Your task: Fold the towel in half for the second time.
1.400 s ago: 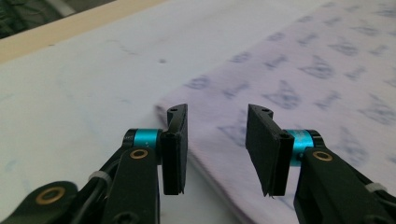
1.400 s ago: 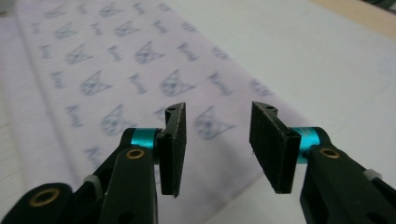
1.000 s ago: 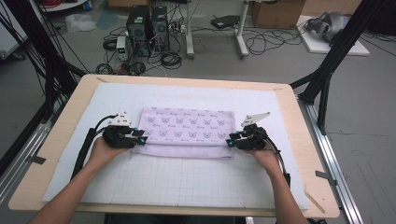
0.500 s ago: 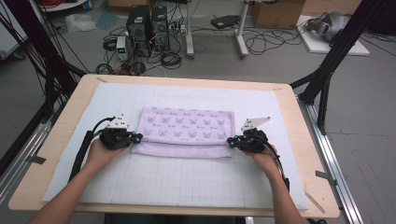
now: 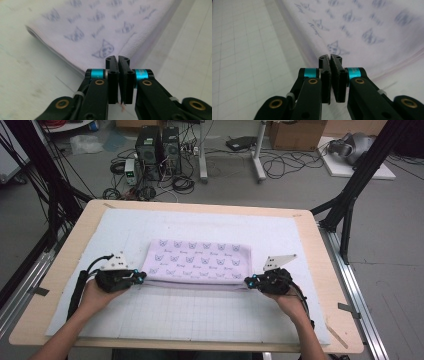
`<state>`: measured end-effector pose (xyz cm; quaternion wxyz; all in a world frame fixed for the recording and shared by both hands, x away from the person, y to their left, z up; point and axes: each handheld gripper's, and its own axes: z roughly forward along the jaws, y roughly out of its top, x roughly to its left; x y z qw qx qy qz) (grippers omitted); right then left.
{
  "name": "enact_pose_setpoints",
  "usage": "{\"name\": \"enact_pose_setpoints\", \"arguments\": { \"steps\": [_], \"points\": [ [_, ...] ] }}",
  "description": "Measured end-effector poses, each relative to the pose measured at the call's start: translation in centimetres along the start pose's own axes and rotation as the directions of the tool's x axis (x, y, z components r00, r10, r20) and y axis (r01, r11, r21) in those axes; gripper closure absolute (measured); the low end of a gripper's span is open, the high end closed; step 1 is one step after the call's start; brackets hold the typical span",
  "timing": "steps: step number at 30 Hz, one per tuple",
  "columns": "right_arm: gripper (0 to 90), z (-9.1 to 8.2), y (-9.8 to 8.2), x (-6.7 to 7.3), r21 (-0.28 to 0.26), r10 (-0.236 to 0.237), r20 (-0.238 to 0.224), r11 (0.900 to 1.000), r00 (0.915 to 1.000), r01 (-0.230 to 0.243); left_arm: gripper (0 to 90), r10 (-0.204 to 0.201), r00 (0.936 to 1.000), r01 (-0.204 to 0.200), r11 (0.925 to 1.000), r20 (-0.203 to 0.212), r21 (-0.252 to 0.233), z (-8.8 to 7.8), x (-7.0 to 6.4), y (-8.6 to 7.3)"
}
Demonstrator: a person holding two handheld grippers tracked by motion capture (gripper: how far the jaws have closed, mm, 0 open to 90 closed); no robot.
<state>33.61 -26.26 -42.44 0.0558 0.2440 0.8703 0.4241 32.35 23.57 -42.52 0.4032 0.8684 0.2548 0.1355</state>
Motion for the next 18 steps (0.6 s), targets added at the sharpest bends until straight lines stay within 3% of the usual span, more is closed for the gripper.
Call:
{"name": "enact_pose_setpoints", "arguments": {
  "steps": [1,2,5,8,12,18],
  "points": [
    [79.1,0.4,-0.5,0.0,0.019,0.016,-0.016,1.000,0.9998,-0.015,76.1,-0.009,1.0000,0.009,0.9995,0.004,0.031,0.4,-0.1,-0.2],
    [75.8,0.6,-0.7,0.1,0.020,0.016,-0.017,1.000,0.9997,-0.016,69.4,-0.005,1.0000,0.005,0.9996,0.006,0.029,0.5,-0.1,-0.2],
    [74.6,0.0,-0.3,0.3,-0.043,0.006,-0.014,0.999,0.9999,-0.007,65.9,-0.019,0.9998,0.019,0.9996,0.006,-0.023,0.2,-0.1,0.1],
    [74.1,-0.1,0.4,0.1,-0.072,0.010,-0.008,0.997,0.9999,-0.010,65.9,-0.032,0.9995,0.032,0.9991,-0.004,-0.027,0.2,0.4,0.2],
    [74.7,1.2,0.3,-0.5,-0.016,0.025,0.007,1.000,0.9997,-0.025,75.4,-0.053,0.9986,0.054,0.9985,-0.004,0.007,0.8,0.9,-0.2],
    [76.0,1.9,-0.6,-0.2,0.022,0.020,0.016,1.000,0.9997,-0.021,75.1,-0.033,0.9994,0.034,0.9984,-0.012,0.045,1.2,0.5,-0.4]
  ]
}}
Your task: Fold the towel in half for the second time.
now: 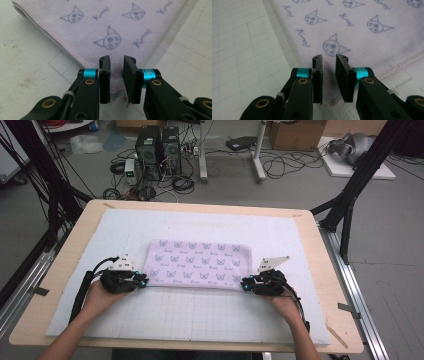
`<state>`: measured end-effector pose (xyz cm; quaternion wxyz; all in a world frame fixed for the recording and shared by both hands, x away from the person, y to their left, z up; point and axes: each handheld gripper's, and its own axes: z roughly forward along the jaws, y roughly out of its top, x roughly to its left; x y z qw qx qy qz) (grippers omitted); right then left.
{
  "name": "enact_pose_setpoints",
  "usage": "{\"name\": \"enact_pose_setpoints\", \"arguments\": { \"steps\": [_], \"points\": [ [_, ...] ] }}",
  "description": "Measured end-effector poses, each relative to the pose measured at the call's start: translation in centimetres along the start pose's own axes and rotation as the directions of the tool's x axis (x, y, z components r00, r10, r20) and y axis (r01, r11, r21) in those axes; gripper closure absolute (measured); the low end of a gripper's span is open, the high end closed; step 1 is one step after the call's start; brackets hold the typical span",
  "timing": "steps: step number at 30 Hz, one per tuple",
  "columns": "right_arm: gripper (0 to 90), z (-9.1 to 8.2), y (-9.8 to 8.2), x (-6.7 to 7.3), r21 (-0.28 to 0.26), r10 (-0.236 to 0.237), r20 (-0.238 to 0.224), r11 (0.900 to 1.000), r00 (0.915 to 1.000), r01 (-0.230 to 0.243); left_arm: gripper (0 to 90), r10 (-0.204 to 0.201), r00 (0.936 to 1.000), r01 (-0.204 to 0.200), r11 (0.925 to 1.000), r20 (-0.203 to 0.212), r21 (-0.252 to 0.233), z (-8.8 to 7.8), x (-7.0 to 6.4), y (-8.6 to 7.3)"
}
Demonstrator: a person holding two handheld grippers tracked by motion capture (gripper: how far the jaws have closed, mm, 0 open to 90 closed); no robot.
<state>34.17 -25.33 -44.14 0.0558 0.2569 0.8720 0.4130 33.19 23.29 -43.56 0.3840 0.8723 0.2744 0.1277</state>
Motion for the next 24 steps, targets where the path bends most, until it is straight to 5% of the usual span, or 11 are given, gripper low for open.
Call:
{"name": "enact_pose_setpoints", "arguments": {
  "steps": [7,11,24],
  "points": [
    [68.7,-0.5,0.1,0.3,-0.050,-0.001,0.021,0.999,0.9998,0.002,67.3,-0.036,0.9993,0.036,0.9974,-0.001,-0.062,-0.7,0.1,-0.2],
    [62.6,-0.9,0.2,0.3,-0.100,0.021,0.020,0.995,0.9996,-0.019,59.7,-0.085,0.9964,0.084,0.9883,0.002,-0.127,-1.3,0.1,-0.4],
    [35.0,-1.5,0.6,1.3,-0.160,0.056,0.087,0.986,0.9946,-0.041,41.9,-0.107,0.9940,0.101,0.9743,-0.020,-0.201,-3.0,-1.1,-0.3]
  ]
}}
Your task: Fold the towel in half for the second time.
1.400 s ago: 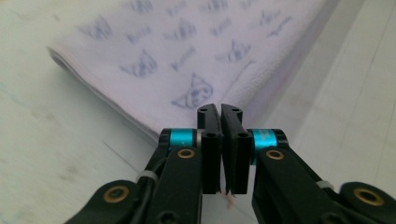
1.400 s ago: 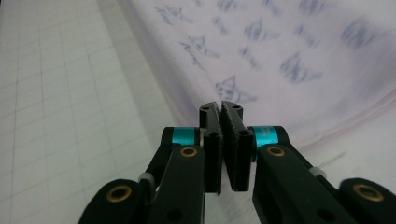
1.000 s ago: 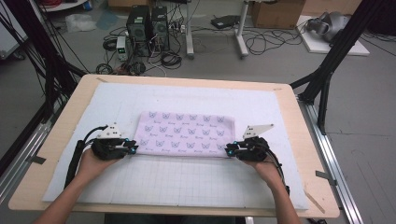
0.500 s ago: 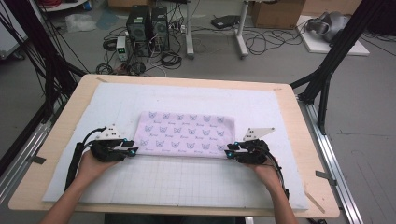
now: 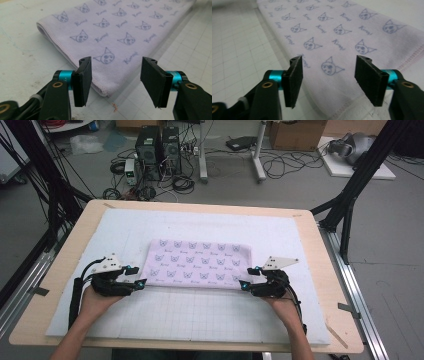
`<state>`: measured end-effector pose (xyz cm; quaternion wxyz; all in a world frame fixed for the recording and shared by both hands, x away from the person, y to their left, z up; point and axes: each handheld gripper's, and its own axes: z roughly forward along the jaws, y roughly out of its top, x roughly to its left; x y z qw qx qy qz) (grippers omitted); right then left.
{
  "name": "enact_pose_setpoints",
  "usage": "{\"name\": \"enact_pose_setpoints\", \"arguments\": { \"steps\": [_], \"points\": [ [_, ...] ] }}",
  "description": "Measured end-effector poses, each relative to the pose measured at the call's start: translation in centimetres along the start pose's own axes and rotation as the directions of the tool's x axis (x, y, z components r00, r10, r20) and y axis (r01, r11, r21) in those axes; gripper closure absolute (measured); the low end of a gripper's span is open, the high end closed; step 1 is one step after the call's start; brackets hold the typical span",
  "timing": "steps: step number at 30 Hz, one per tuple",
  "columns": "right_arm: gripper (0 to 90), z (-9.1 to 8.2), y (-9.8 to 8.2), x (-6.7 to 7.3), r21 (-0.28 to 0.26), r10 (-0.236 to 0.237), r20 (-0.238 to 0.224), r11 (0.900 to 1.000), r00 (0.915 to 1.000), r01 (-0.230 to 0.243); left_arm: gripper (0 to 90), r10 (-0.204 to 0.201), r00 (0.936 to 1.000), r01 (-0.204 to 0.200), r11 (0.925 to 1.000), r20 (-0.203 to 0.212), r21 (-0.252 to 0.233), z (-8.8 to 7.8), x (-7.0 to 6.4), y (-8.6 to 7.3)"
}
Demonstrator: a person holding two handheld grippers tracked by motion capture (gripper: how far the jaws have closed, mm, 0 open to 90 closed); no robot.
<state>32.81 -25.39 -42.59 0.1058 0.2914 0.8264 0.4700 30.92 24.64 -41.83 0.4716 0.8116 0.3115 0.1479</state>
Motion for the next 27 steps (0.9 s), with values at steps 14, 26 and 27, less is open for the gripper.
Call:
{"name": "enact_pose_setpoints", "arguments": {
  "steps": [14,26,27],
  "points": [
    [21.4,-1.3,-0.4,1.2,-0.009,0.013,0.041,1.000,0.9991,-0.013,32.1,-0.007,0.9994,0.008,0.9999,-0.033,0.013,-1.2,0.0,-0.9],
    [17.6,-2.8,-1.2,1.9,-0.030,0.015,0.066,0.999,0.9977,-0.013,29.3,-0.006,0.9986,0.007,0.9999,-0.052,0.007,-2.5,-0.8,-1.5],
    [17.2,-2.9,-1.3,2.0,-0.030,0.018,0.066,0.999,0.9977,-0.016,29.3,-0.007,0.9986,0.008,1.0000,-0.053,0.006,-2.6,-0.8,-1.6]
  ]
}}
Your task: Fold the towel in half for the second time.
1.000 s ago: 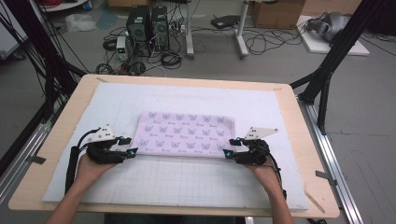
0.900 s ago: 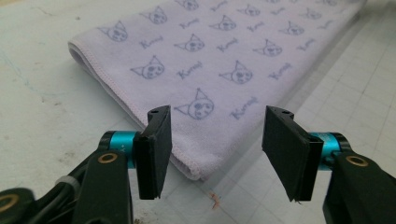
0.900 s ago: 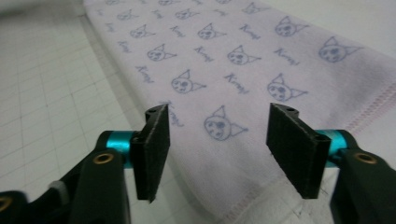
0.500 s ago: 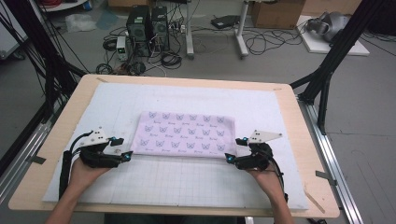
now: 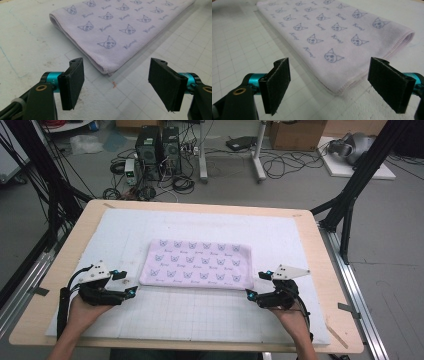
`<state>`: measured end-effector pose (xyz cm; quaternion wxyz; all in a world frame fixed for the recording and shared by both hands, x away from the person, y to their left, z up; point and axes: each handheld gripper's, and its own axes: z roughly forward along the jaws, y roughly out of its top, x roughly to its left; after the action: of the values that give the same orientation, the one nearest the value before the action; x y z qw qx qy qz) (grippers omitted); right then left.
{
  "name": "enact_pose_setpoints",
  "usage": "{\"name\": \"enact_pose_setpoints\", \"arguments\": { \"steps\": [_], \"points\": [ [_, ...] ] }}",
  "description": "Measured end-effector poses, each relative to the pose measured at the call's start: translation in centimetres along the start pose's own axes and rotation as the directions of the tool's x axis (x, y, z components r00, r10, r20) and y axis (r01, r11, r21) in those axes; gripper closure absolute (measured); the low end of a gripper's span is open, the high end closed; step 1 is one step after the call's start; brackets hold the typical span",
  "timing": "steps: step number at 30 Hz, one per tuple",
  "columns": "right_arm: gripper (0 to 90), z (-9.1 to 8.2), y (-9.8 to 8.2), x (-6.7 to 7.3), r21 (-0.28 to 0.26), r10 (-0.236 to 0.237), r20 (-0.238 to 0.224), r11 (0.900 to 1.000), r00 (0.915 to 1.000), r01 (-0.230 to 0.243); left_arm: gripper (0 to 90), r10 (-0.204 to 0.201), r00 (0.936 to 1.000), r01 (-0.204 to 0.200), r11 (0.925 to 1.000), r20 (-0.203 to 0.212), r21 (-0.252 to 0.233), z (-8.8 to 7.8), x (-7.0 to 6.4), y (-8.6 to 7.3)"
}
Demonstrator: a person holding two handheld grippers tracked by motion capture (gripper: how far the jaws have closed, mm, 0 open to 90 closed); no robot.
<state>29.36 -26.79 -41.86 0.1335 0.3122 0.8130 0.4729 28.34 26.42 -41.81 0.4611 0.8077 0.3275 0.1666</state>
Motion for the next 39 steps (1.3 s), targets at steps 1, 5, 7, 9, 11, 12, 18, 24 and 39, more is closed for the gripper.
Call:
{"name": "enact_pose_setpoints", "arguments": {
  "steps": [1,5,7,9,11,12,18,24,39],
  "points": [
    [17.1,-0.1,-0.1,0.0,-0.002,0.002,0.002,1.000,1.0000,-0.002,29.3,-0.004,1.0000,0.004,1.0000,0.000,0.002,-0.1,0.0,0.0],
    [16.6,-0.8,-0.4,0.3,-0.019,0.009,0.006,1.000,0.9999,-0.009,29.2,0.004,1.0000,-0.004,1.0000,0.001,-0.007,-0.6,-0.4,-0.1],
    [16.1,-1.3,-0.6,0.4,-0.023,0.014,0.012,1.000,0.9998,-0.013,29.2,0.002,1.0000,-0.002,0.9999,0.000,-0.010,-0.8,-0.6,-0.3],
    [15.5,-1.6,-0.8,0.5,-0.026,0.014,0.018,1.000,0.9997,-0.014,29.2,0.006,1.0000,-0.006,1.0000,-0.002,-0.004,-1.0,-0.6,-0.4],
    [14.7,-1.9,-1.0,0.6,-0.029,0.015,0.026,0.999,0.9996,-0.014,29.0,0.006,1.0000,-0.006,1.0000,-0.006,-0.005,-1.2,-0.7,-0.6],
    [14.6,-2.0,-1.1,0.6,-0.030,0.014,0.026,0.999,0.9996,-0.013,29.0,0.003,1.0000,-0.003,1.0000,-0.008,-0.004,-1.3,-0.7,-0.7],
    [14.0,-2.6,-1.6,0.8,-0.029,0.019,0.033,0.999,0.9993,-0.018,28.9,0.002,0.9999,-0.002,1.0000,-0.016,-0.006,-2.0,-0.8,-1.1],
    [12.9,-3.1,-2.0,1.1,-0.034,0.017,0.045,0.999,0.9989,-0.015,28.9,-0.004,0.9998,0.004,1.0000,-0.021,-0.008,-2.4,-1.0,-1.4],
    [12.4,-3.9,-2.7,1.5,-0.036,0.023,0.050,0.999,0.9985,-0.022,28.8,0.003,0.9998,-0.004,0.9999,-0.021,-0.016,-2.8,-1.6,-1.5]
  ]
}}
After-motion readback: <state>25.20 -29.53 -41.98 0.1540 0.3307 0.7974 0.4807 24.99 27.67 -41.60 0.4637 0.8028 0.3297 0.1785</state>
